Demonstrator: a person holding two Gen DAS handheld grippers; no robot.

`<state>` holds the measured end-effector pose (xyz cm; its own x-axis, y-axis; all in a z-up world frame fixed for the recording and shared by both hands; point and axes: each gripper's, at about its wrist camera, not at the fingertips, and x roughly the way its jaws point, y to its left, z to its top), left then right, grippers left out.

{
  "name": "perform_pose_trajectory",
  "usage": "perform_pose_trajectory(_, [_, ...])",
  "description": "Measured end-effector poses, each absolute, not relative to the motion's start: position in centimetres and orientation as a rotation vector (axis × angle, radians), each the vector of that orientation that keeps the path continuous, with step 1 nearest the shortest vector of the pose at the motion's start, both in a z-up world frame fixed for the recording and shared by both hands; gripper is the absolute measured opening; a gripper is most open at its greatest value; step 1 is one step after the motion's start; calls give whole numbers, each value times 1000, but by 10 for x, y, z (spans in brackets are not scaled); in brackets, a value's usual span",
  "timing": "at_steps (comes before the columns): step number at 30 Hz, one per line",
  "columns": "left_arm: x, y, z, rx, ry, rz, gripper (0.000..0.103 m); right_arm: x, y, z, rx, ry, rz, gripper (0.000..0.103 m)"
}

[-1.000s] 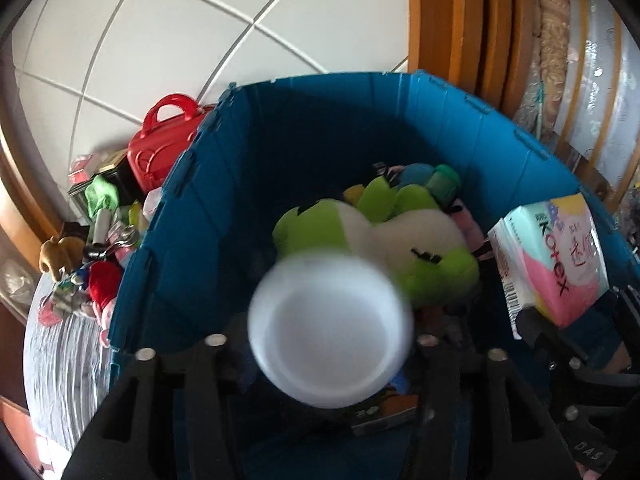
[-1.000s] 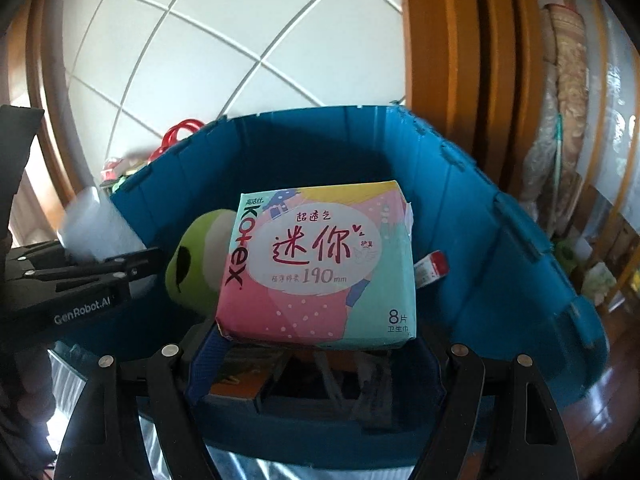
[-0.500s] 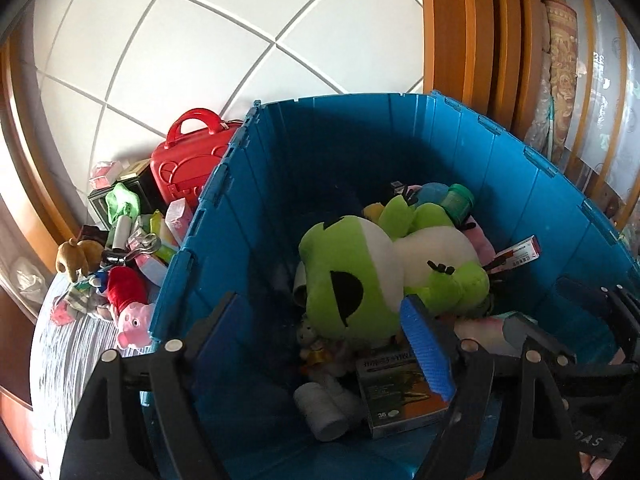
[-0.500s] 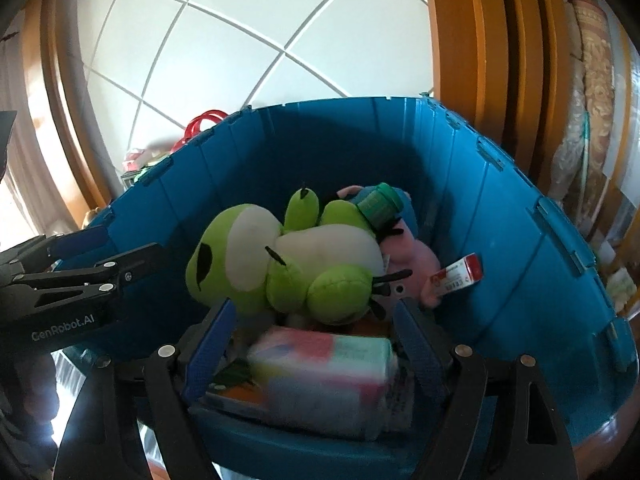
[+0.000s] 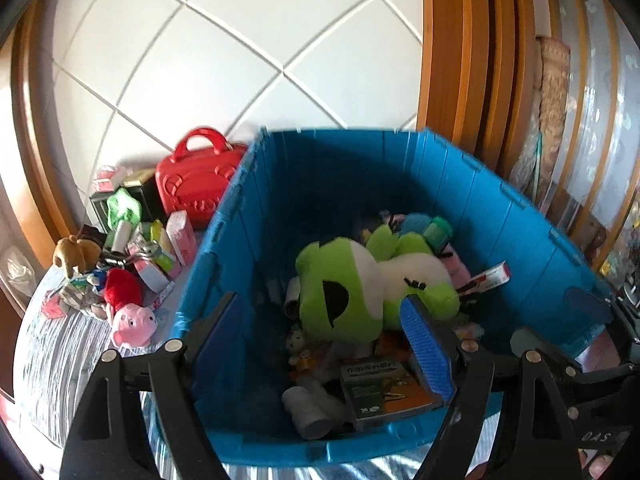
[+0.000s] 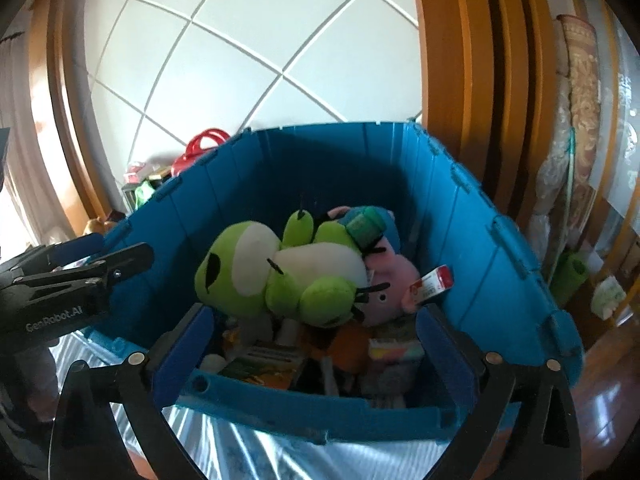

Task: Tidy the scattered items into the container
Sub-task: 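Release the Kotex pack and white cup into the blue box with both tools, then withdraw both tools from the box back toward the pile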

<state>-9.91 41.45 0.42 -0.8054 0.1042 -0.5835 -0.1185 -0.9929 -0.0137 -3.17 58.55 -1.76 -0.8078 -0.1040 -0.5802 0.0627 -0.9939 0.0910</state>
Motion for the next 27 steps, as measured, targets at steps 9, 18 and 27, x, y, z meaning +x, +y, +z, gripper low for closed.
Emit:
perform_pose_trajectory(9, [-56, 364, 20, -814, -99, 3032, 81, -13, 557, -6, 831, -91, -2845, 103])
perform_pose_trajectory(18, [-24, 257, 10, -845, -202, 3134, 81, 1, 462, 19, 676, -16, -2762, 103])
perform_pose_trajectory(27, [21, 88, -26, -994, -231, 3234, 81, 7, 297, 12, 638, 17, -2665, 103])
